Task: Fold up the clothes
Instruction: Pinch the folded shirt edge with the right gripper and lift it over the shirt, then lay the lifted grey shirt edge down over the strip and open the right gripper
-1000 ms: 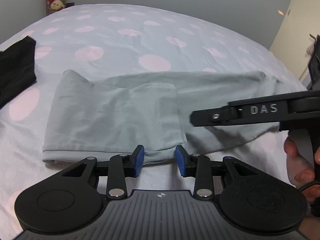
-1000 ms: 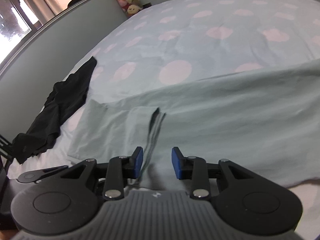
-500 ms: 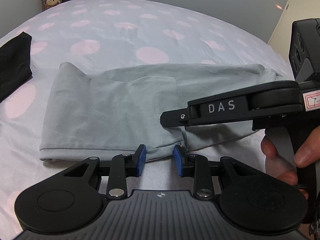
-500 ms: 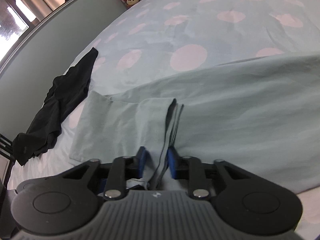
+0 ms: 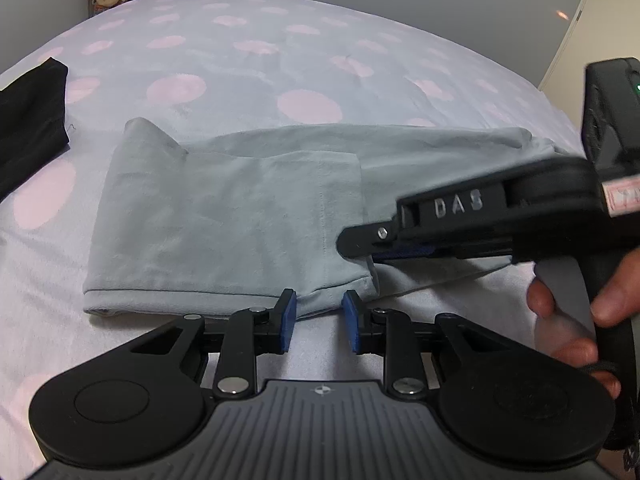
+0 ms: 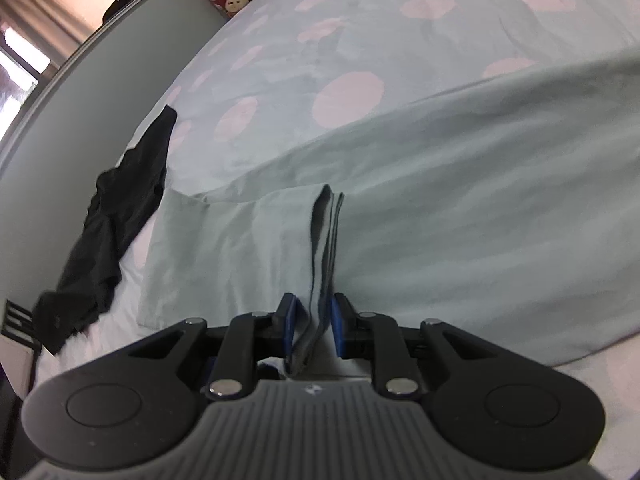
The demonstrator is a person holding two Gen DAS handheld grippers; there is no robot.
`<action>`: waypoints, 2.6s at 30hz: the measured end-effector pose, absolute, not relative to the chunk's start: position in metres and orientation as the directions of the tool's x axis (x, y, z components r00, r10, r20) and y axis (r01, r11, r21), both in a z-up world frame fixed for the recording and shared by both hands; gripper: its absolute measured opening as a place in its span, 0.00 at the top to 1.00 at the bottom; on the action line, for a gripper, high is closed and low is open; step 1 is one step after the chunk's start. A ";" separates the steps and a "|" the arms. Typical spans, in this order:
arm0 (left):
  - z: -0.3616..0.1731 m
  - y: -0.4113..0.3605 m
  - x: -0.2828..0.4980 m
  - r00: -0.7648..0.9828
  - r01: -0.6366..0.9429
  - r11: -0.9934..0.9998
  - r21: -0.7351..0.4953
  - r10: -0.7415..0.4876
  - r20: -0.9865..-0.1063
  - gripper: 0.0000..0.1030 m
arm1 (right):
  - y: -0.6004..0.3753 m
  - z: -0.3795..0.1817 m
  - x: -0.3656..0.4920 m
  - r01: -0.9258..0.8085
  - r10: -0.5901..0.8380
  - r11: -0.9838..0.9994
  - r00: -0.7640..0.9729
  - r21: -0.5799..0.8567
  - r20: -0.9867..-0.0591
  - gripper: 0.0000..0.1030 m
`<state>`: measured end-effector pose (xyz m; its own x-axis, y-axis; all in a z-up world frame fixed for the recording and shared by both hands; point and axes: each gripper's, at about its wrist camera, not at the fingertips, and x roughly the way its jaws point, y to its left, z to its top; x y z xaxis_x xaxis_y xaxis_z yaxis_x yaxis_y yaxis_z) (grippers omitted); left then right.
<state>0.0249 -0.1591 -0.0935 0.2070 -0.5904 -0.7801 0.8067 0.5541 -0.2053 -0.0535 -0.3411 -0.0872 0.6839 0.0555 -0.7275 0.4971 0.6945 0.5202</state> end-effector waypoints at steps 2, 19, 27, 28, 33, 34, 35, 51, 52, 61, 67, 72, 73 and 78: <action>-0.094 -0.159 0.026 0.204 0.803 0.557 -0.212 -0.591 -0.780 0.78 | -0.346 -0.088 -0.052 0.485 0.075 0.684 0.695 0.545 -0.715 0.77; -0.091 -0.159 0.027 0.213 0.805 0.553 -0.216 -0.608 -0.765 0.78 | -0.363 -0.093 -0.043 0.430 0.155 0.638 0.741 0.639 -0.653 0.89; -0.068 -0.143 0.019 0.334 0.796 0.573 -0.197 -0.685 -0.648 0.78 | -0.354 -0.045 -0.043 0.385 0.061 0.787 0.729 0.482 -0.682 0.90; -0.065 -0.141 0.018 0.348 0.796 0.575 -0.190 -0.691 -0.634 0.77 | -0.355 -0.038 -0.044 0.377 0.053 0.801 0.728 0.465 -0.683 0.90; -0.060 -0.136 0.014 0.415 0.785 0.602 -0.145 -0.685 -0.599 0.76 | -0.369 -0.005 -0.056 0.368 0.001 0.847 0.721 0.384 -0.693 0.90; -0.061 -0.135 0.015 0.422 0.781 0.609 -0.141 -0.680 -0.599 0.76 | -0.372 0.002 -0.059 0.371 -0.016 0.854 0.718 0.364 -0.695 0.90; -0.062 -0.138 0.016 0.426 0.778 0.613 -0.139 -0.677 -0.601 0.76 | -0.377 0.009 -0.063 0.374 -0.028 0.859 0.716 0.351 -0.697 0.90; -0.070 -0.139 0.019 0.423 0.763 0.633 -0.134 -0.644 -0.638 0.76 | -0.461 0.119 -0.125 0.483 -0.257 0.859 0.694 0.170 -0.673 0.90; -0.071 -0.140 0.019 0.418 0.767 0.628 -0.132 -0.645 -0.640 0.76 | -0.467 0.124 -0.129 0.496 -0.280 0.855 0.686 0.150 -0.672 0.90; -0.078 -0.156 0.015 0.382 0.801 0.590 -0.098 -0.631 -0.675 0.76 | -0.523 0.138 -0.176 0.602 -0.414 0.796 0.612 0.057 -0.674 0.90; -0.079 -0.176 0.014 0.352 0.831 0.552 -0.068 -0.618 -0.703 0.76 | -0.566 0.126 -0.209 0.678 -0.478 0.735 0.540 0.021 -0.693 0.90; -0.076 -0.198 0.014 0.320 0.849 0.522 -0.079 -0.629 -0.708 0.73 | -0.605 0.104 -0.234 0.736 -0.521 0.677 0.472 -0.007 -0.711 0.90; -0.075 -0.203 0.015 0.310 0.851 0.517 -0.089 -0.634 -0.708 0.71 | -0.613 0.098 -0.238 0.744 -0.525 0.668 0.463 -0.008 -0.714 0.90; -0.070 -0.231 0.015 0.253 0.863 0.485 -0.142 -0.658 -0.709 0.71 | -0.653 0.058 -0.246 0.794 -0.534 0.606 0.377 -0.032 -0.757 0.90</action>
